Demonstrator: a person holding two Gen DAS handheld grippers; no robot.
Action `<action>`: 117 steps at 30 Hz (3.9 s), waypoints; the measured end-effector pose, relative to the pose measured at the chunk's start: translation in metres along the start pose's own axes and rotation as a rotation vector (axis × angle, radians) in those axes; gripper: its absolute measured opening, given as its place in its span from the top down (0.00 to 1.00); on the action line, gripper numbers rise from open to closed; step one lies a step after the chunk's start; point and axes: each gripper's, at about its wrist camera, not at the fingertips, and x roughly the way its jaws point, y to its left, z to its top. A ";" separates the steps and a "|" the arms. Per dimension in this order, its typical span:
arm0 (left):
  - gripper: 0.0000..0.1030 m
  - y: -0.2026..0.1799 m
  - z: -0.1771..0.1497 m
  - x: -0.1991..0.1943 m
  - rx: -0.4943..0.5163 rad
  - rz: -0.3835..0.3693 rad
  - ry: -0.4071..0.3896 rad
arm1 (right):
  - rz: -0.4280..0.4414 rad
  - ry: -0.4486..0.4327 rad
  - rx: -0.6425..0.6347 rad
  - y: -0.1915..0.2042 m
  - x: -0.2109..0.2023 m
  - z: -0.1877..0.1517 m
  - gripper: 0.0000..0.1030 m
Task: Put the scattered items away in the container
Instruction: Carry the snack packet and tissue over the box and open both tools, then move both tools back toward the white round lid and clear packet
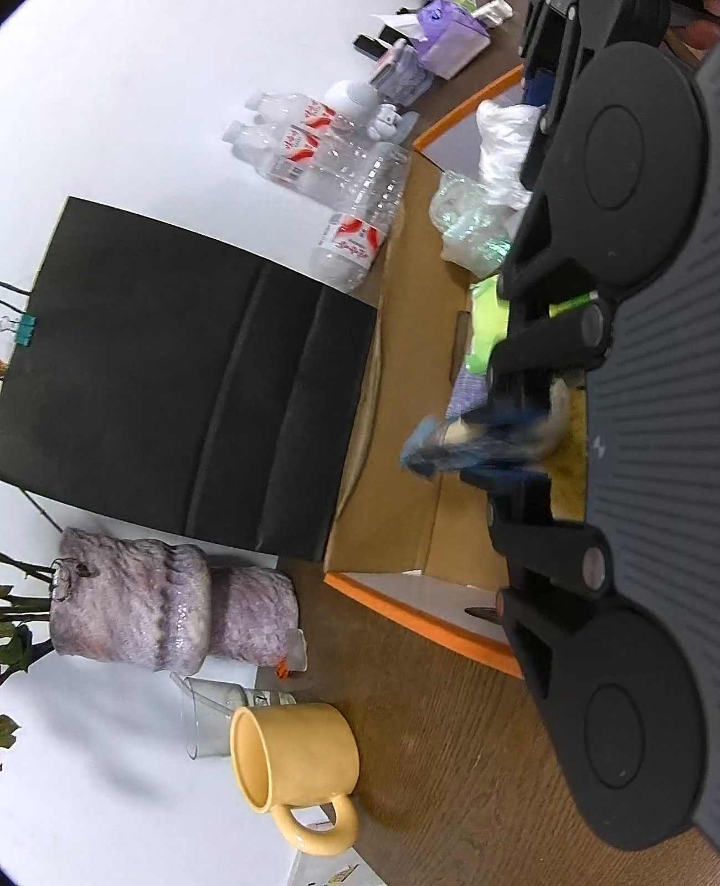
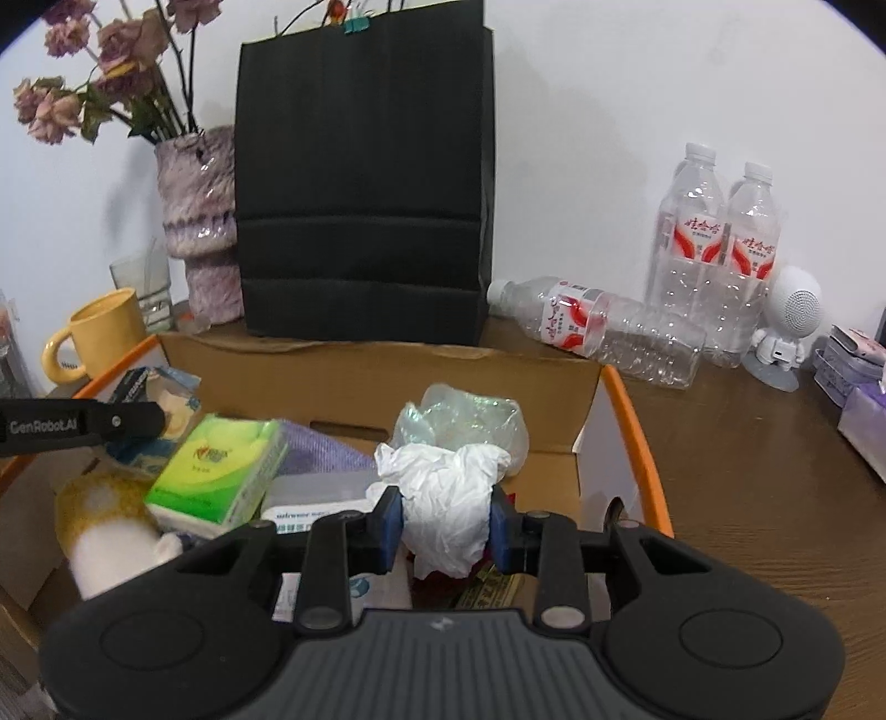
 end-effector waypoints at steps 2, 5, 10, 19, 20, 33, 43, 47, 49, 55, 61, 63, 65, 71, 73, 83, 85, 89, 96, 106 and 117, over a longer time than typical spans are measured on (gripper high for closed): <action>0.52 -0.003 -0.001 -0.001 0.014 0.016 -0.001 | -0.007 0.003 -0.004 0.001 0.000 -0.001 0.70; 0.34 -0.007 -0.001 -0.008 0.033 0.018 -0.024 | -0.002 0.009 0.025 -0.004 -0.003 0.002 0.48; 0.09 -0.020 0.003 -0.029 0.084 0.036 -0.101 | 0.030 -0.031 0.060 -0.009 -0.020 0.009 0.24; 0.00 -0.035 0.006 -0.052 0.121 0.074 -0.181 | 0.018 -0.112 0.027 -0.001 -0.046 0.017 0.04; 0.00 -0.035 0.006 -0.054 0.121 0.074 -0.184 | 0.021 -0.114 0.022 0.001 -0.048 0.017 0.03; 0.00 -0.033 0.008 -0.073 0.068 0.044 -0.215 | 0.042 -0.104 0.020 0.007 -0.059 0.015 0.00; 0.00 -0.036 0.001 -0.098 0.064 0.019 -0.237 | 0.040 -0.107 0.027 0.005 -0.080 0.002 0.00; 0.00 -0.038 -0.005 -0.114 0.070 0.010 -0.244 | 0.041 -0.114 0.032 0.006 -0.095 -0.006 0.00; 0.00 -0.039 -0.010 -0.123 0.072 0.007 -0.245 | 0.042 -0.120 0.035 0.006 -0.104 -0.009 0.00; 0.00 -0.041 -0.029 -0.151 0.074 -0.004 -0.258 | 0.048 -0.142 0.034 0.009 -0.134 -0.023 0.00; 0.00 -0.046 -0.052 -0.180 0.101 -0.001 -0.269 | 0.054 -0.177 0.030 0.014 -0.167 -0.043 0.00; 0.00 -0.046 -0.061 -0.188 0.104 0.000 -0.269 | 0.059 -0.182 0.030 0.016 -0.175 -0.052 0.00; 0.00 -0.044 -0.072 -0.196 0.107 -0.003 -0.268 | 0.063 -0.185 0.030 0.018 -0.183 -0.062 0.00; 0.00 -0.038 -0.102 -0.210 0.112 -0.002 -0.242 | 0.074 -0.176 0.037 0.023 -0.197 -0.090 0.00; 0.00 -0.035 -0.111 -0.213 0.117 0.000 -0.230 | 0.076 -0.168 0.038 0.024 -0.199 -0.099 0.00; 0.00 -0.020 -0.150 -0.203 0.126 0.061 -0.157 | 0.052 -0.129 -0.019 0.040 -0.189 -0.146 0.00; 0.00 -0.016 -0.155 -0.201 0.115 0.073 -0.152 | 0.052 -0.121 -0.030 0.043 -0.187 -0.151 0.00; 0.00 -0.013 -0.163 -0.197 0.112 0.094 -0.148 | 0.038 -0.125 -0.056 0.048 -0.185 -0.159 0.00; 0.00 -0.020 -0.172 -0.197 0.180 0.126 -0.183 | 0.004 -0.149 -0.084 0.052 -0.186 -0.163 0.00; 0.00 -0.016 -0.170 -0.198 0.136 0.163 -0.188 | -0.010 -0.150 -0.071 0.050 -0.187 -0.162 0.00; 0.00 -0.014 -0.171 -0.200 0.116 0.195 -0.201 | -0.025 -0.177 -0.101 0.055 -0.191 -0.163 0.00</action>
